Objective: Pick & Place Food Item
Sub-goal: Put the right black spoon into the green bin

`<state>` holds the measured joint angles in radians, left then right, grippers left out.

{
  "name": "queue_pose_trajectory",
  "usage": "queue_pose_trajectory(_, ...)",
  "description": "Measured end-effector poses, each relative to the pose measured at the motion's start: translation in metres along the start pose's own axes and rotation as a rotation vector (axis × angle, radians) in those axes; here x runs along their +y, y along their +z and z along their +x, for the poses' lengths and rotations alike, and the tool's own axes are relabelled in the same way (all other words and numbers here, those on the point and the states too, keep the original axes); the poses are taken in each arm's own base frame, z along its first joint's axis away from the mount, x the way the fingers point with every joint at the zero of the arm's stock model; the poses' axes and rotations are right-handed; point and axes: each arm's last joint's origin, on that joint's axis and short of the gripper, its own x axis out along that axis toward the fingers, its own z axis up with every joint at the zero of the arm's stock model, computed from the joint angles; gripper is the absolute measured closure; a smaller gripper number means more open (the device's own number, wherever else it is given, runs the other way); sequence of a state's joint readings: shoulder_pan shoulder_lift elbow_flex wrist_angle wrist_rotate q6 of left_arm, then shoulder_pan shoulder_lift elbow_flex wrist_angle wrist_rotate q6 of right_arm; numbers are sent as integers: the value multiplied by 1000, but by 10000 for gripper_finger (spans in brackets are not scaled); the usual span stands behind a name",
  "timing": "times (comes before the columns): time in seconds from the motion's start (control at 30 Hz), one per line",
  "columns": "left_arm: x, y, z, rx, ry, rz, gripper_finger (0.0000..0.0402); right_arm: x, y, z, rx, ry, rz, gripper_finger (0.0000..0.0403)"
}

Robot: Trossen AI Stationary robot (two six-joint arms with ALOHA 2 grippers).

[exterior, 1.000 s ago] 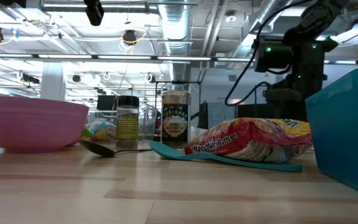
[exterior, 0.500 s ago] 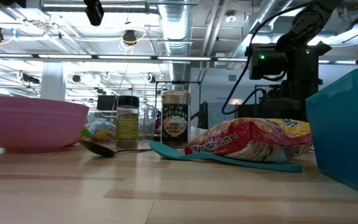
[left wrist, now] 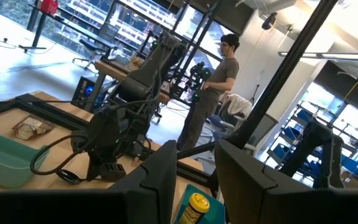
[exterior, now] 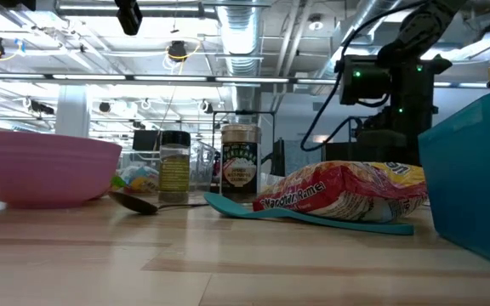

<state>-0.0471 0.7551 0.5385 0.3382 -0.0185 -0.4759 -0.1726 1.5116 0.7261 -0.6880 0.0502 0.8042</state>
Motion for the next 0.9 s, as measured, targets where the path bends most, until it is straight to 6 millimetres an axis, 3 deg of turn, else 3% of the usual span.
queue_pose_trajectory(0.33,0,0,0,0,0,0,296,0,0,0,0,1,-1,339)
queue_pose_trajectory(0.9,0,0,0,0,0,0,296,2,2,3,-4,5,-18,331)
